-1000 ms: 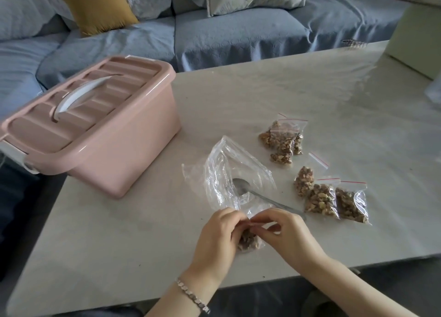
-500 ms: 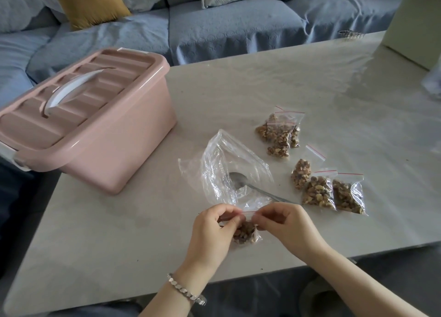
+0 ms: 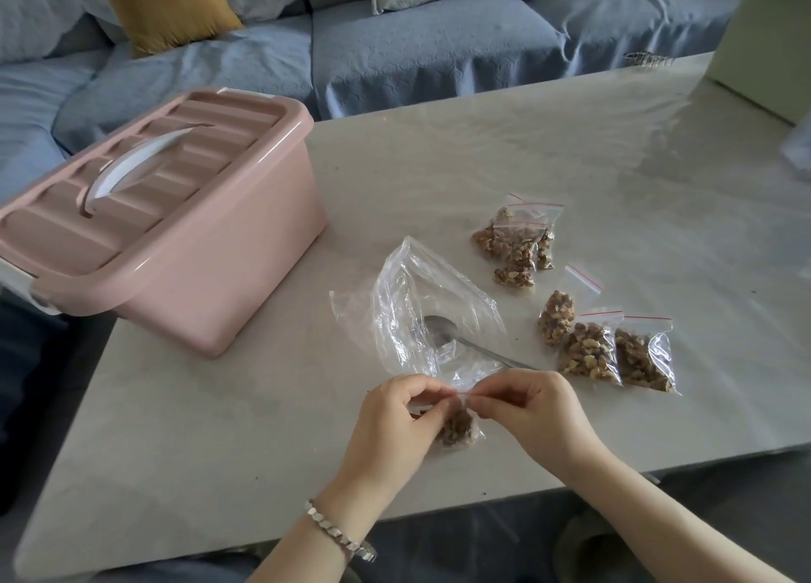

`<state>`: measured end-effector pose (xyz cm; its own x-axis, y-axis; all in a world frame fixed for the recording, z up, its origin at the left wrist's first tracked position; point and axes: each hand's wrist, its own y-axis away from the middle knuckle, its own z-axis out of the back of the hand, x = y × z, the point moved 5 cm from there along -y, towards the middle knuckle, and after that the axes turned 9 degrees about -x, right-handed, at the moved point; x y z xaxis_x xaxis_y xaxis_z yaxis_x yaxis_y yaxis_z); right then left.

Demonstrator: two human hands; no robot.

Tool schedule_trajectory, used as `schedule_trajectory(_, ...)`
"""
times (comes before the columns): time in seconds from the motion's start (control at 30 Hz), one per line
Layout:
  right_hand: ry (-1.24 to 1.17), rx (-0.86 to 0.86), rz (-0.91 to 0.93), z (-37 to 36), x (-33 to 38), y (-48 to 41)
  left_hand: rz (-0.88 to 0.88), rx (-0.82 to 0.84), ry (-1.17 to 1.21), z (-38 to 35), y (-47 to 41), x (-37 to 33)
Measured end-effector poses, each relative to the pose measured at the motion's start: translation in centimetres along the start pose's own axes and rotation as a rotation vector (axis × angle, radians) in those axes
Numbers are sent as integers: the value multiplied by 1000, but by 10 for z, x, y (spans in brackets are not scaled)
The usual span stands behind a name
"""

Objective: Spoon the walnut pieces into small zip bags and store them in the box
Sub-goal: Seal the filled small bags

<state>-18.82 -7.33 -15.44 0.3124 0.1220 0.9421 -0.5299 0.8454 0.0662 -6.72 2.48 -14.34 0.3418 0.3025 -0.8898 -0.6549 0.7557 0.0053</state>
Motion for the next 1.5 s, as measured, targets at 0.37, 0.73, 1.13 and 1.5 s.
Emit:
schedule_trajectory(0.37, 57, -33, 198, 0, 5, 7, -252, 125, -196, -4, -3, -15)
schedule_trajectory(0.73, 52, -74, 227, 6, 4, 10, -203, 39, -174, 27, 3, 5)
schedule_trajectory(1.13, 354, 129, 291, 2, 23, 8, -205, 1, -220, 35, 8, -1)
schedule_trajectory(1.5, 314, -140, 181, 79, 52, -22, -222, -27, -186, 29, -3, -36)
